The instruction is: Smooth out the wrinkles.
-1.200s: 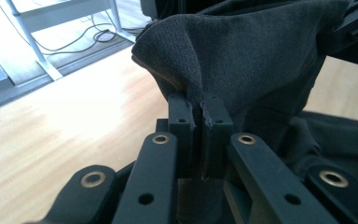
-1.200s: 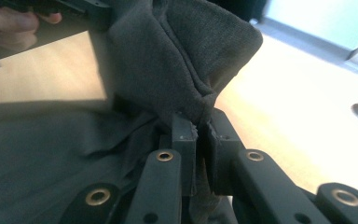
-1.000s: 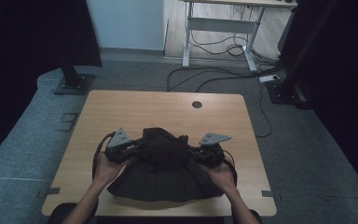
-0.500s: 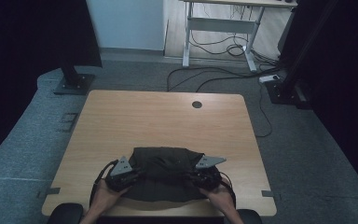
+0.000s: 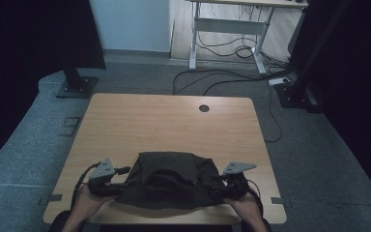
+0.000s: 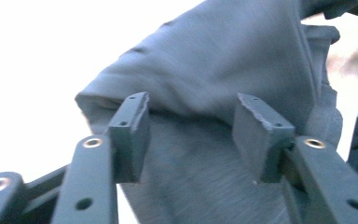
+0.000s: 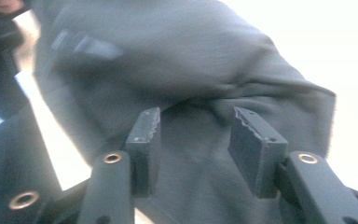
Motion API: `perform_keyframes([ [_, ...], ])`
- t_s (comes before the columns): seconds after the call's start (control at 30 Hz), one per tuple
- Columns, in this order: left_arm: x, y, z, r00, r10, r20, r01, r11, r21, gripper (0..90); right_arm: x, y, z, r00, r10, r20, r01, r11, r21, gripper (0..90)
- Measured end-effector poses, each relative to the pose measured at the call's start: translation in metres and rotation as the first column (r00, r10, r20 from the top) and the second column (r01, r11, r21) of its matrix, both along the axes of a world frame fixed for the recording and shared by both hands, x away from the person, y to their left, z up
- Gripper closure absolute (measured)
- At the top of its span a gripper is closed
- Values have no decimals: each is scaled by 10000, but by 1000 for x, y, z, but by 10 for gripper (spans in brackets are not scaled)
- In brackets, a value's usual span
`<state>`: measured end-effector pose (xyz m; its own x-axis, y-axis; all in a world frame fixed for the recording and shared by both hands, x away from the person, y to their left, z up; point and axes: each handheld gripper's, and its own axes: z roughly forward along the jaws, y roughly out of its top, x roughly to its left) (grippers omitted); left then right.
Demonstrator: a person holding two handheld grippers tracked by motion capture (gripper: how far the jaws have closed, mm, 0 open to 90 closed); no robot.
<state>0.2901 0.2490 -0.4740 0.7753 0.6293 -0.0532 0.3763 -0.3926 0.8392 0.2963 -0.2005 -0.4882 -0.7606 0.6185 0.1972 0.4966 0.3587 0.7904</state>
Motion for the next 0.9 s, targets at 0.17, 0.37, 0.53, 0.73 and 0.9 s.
perform_keyframes([
  [0.17,25,-1,15,9956,930,-68,-932,9953,-276,322,14,1,13,9988,-477,124,475,9988,115,414],
  [0.37,54,-44,22,9940,987,-477,-1001,9946,-285,208,41,37,20,9957,-926,-51,925,9956,-138,270],
  [0.53,61,-90,17,9964,279,-802,-262,9994,225,154,56,74,18,9949,-975,-266,963,9944,-444,183],
  [0.73,44,-112,-15,9935,31,-1136,176,9833,1811,149,50,94,4,9945,-1033,-171,1005,9876,-1209,163],
  [0.9,25,-106,-35,9965,368,-745,-166,9668,2551,152,35,89,-20,9943,-1035,-239,961,9724,-2126,166],
])
